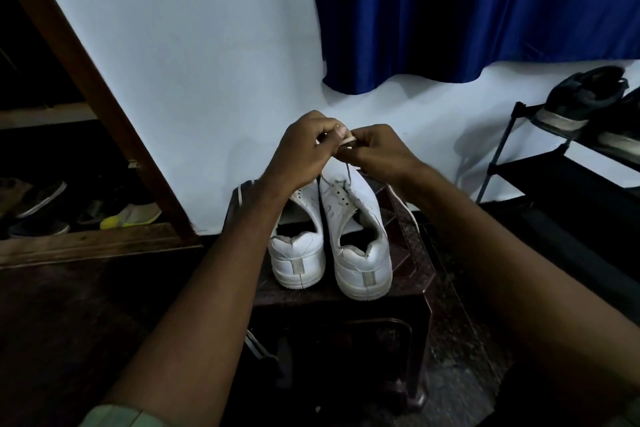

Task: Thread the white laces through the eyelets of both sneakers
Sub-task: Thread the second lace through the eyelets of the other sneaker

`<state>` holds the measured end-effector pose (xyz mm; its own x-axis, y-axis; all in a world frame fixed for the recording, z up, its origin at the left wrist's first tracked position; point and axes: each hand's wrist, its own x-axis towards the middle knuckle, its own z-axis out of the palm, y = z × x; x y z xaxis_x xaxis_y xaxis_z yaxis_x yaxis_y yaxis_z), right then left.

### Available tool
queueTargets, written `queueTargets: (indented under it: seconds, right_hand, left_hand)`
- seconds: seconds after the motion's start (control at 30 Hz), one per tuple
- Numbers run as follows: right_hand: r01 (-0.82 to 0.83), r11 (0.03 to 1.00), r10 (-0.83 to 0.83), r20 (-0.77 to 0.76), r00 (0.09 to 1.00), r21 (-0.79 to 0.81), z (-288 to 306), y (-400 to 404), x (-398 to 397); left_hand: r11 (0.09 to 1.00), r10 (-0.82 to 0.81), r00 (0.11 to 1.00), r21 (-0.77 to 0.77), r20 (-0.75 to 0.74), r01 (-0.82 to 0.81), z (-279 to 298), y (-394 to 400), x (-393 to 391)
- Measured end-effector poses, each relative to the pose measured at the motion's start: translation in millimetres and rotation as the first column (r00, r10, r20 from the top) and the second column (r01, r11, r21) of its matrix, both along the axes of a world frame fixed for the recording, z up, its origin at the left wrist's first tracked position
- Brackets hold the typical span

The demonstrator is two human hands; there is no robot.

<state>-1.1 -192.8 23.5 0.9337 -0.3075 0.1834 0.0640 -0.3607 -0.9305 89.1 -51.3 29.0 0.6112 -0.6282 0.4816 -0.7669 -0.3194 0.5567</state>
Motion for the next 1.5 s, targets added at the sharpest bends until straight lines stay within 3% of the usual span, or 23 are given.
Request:
queueTargets:
  seconds: [0.1,0.2,0.27,0.4,0.53,0.63,0.7,0.77,0.87,0.93,1.03,1.13,1.23,1.27,1.33,1.4,1.5]
  right_hand:
    - [0.094,0.985,-0.083,-0.078,0.994,0.145,3,2,-1]
    - [0.178,0.847,-0.136,-0.120,0.984,0.501,9,-4,-3]
    - [0.208,0.783,-0.152,-0.144,0.978,0.587,10,-11,-4]
    - [0.212,0.828,-0.142,-0.172,0.975,0.519,17,-14,-10]
    - [0.188,0.926,-0.141,-0.162,0.977,0.326,24,-5,-10]
    - [0.110,0.962,-0.068,-0.172,0.983,0.248,20,4,-8]
    - [0.101,0.964,-0.074,-0.113,0.991,0.246,20,8,-7]
    - [0.127,0.957,-0.119,-0.046,0.992,0.260,24,10,-7]
    - [0.143,0.947,-0.146,-0.011,0.989,0.286,28,8,-8]
    - [0.115,0.947,-0.116,-0.013,0.993,0.301,29,7,-10]
    - [0.090,0.942,-0.088,-0.020,0.996,0.322,32,2,-14]
    - [0.096,0.950,-0.080,-0.067,0.995,0.297,31,-1,-16]
    - [0.080,0.971,-0.058,-0.101,0.993,0.226,26,-1,-17]
    - [0.092,0.976,-0.071,-0.111,0.991,0.196,23,-2,-17]
    - [0.122,0.984,-0.105,-0.127,0.986,0.131,15,-5,-15]
    - [0.107,0.994,-0.101,-0.190,0.977,0.025,7,-8,-14]
    - [-0.020,0.998,-0.006,-0.411,0.912,-0.059,-7,-4,-13]
  left_hand:
    - [0.996,0.090,0.996,-0.027,0.029,-0.089,5,8,-1]
    - [0.991,0.130,0.989,0.055,-0.066,-0.126,9,19,2]
    - [0.991,0.110,0.986,0.086,-0.127,-0.100,8,24,3]
    - [0.994,-0.009,0.924,-0.106,-0.382,-0.034,13,29,0]
    - [0.998,0.056,0.856,0.031,-0.514,-0.047,21,31,-6]
    - [0.999,0.039,0.622,0.044,-0.782,-0.008,20,27,-18]
    - [1.000,0.013,0.467,0.014,-0.884,0.000,19,22,-26]
    - [0.999,-0.032,0.357,-0.019,-0.933,0.040,20,17,-30]
    - [0.974,-0.217,0.162,-0.201,-0.963,0.109,19,12,-26]
    - [0.938,-0.339,0.110,-0.327,-0.934,0.114,18,9,-26]
    - [0.916,-0.397,0.213,-0.399,-0.893,0.038,15,3,-28]
    - [0.932,-0.269,0.395,-0.340,-0.878,-0.122,10,-3,-27]
    - [0.927,-0.047,0.695,-0.290,-0.718,-0.236,0,-5,-22]
    - [0.943,0.072,0.816,-0.226,-0.573,-0.242,-3,-3,-19]
    - [0.977,0.212,0.945,0.049,-0.250,-0.207,-12,5,-14]
    - [0.911,0.212,0.976,0.371,-0.047,-0.180,-24,10,-12]
    - [0.811,0.215,0.973,0.539,0.086,-0.227,-37,9,-14]
